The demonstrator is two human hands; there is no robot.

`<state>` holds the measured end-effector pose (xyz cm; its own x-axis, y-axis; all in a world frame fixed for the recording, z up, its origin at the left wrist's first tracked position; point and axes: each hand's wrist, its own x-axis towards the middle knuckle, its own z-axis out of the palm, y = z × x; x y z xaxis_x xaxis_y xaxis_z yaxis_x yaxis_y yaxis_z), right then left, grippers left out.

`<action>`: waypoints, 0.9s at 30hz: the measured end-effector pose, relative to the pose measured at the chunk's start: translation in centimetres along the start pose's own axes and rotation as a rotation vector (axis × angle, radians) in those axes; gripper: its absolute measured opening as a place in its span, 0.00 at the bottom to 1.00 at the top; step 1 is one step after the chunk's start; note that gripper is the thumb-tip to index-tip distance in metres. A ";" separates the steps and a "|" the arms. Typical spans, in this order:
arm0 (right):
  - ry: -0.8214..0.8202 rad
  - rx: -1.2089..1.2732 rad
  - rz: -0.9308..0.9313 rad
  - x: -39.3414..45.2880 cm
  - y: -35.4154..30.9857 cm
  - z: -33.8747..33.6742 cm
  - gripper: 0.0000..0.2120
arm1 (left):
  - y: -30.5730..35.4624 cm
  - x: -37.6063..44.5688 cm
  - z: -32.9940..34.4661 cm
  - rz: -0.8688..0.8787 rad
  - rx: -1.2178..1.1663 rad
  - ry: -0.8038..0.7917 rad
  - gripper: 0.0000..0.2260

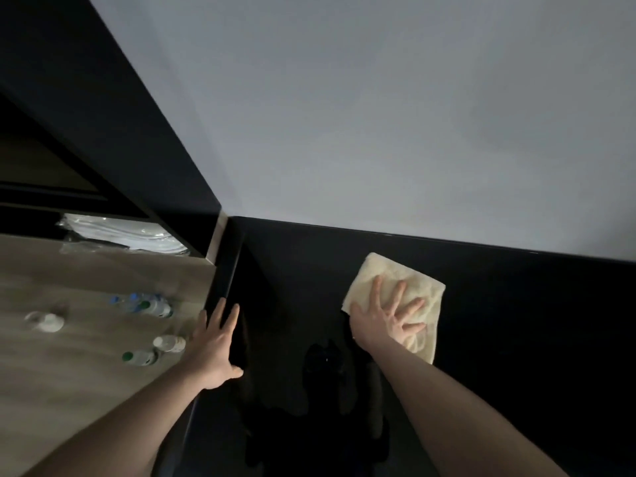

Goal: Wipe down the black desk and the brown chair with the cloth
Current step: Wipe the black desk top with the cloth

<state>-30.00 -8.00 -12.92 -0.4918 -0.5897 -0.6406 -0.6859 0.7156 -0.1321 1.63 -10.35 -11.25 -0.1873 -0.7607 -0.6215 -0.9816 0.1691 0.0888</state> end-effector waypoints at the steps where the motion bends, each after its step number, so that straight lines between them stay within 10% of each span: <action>1: -0.012 -0.013 -0.050 -0.7 -2.2 0.8 0.37 | -1.2 0.1 0.4 -0.004 -0.016 -0.015 0.61; 13: -0.214 0.191 -0.518 -4.9 -10.7 2.4 0.35 | -3.4 2.0 -0.3 0.005 -0.151 -0.086 0.61; 18: -0.037 0.143 -0.410 -6.4 -1.4 0.8 0.41 | 3.9 3.1 -4.7 0.110 -0.292 0.184 0.44; 27: -0.122 0.015 -0.062 -8.7 10.6 4.9 0.63 | 12.7 6.9 -4.1 0.179 -0.010 -0.056 0.57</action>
<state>-30.40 6.53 -12.43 -0.3792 -0.5837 -0.7179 -0.7043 0.6853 -0.1852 -12.29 -15.96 -11.21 -0.3566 -0.6829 -0.6376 -0.9333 0.2918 0.2094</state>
